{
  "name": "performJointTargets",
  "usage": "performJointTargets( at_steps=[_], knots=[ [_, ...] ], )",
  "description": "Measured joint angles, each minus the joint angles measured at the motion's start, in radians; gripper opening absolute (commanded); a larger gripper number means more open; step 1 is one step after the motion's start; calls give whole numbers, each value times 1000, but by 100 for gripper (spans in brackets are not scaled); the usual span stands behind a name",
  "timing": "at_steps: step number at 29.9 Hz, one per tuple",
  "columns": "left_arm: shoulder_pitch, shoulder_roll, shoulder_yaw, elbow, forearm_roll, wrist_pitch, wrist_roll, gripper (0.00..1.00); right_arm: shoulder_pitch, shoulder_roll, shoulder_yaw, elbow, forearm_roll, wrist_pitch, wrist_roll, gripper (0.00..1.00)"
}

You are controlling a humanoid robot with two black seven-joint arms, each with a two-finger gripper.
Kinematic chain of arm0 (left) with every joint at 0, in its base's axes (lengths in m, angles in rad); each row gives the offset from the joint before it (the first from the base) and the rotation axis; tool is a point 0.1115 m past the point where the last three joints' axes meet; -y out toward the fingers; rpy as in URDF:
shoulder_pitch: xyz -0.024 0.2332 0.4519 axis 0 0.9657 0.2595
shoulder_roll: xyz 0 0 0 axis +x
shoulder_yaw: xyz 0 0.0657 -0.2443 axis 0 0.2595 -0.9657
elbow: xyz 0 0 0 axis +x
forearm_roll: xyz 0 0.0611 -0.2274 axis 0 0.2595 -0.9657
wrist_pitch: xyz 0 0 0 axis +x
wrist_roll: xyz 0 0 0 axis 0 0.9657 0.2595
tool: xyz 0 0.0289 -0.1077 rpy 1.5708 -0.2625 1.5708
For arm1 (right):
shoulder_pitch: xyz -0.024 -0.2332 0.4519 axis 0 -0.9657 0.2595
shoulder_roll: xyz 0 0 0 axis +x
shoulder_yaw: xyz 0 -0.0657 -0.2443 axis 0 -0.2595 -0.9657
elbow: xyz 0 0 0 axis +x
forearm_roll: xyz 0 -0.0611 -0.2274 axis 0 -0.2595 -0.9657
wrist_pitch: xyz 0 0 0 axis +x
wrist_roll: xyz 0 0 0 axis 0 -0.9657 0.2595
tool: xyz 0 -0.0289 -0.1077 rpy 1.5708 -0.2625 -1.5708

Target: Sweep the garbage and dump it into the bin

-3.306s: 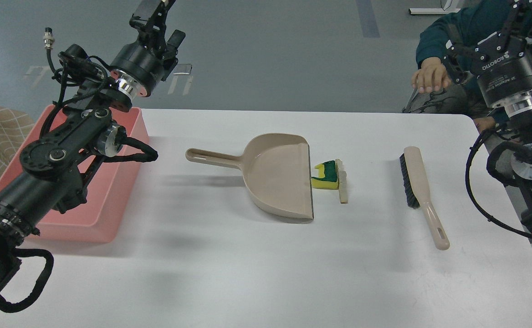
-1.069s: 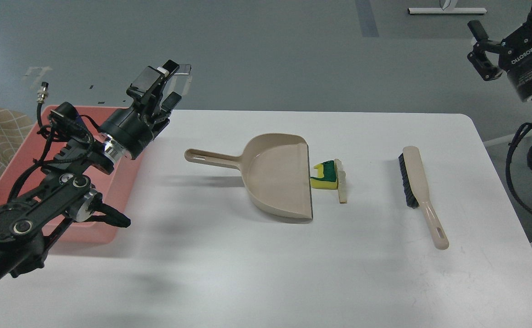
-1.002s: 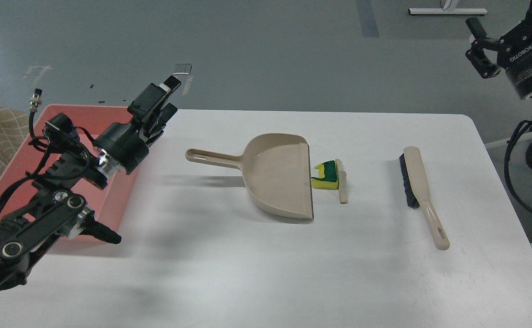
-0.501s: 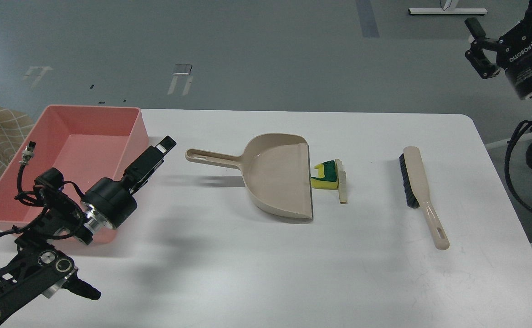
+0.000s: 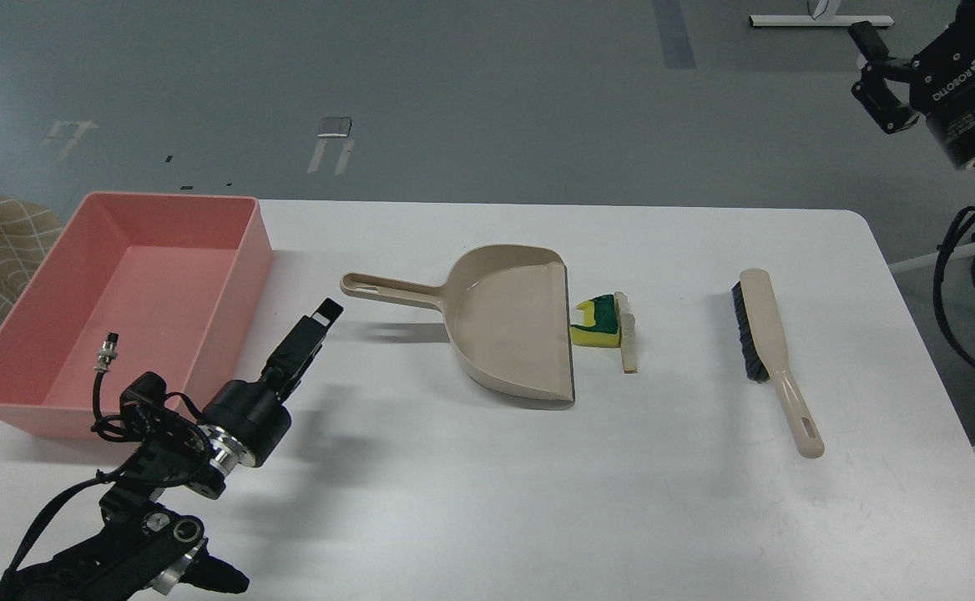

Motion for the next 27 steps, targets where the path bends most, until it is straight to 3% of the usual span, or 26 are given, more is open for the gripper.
performJointTargets(
  at_steps=[13,27],
  knots=[
    [-58,-133,-1,158,-3,42,-6,98,55,27,-13,2,1,-60,-73,100],
    [-171,-238,-2,262,-12,77,-8,98,69,82,-54,2,1,-57,-79,100]
  ],
)
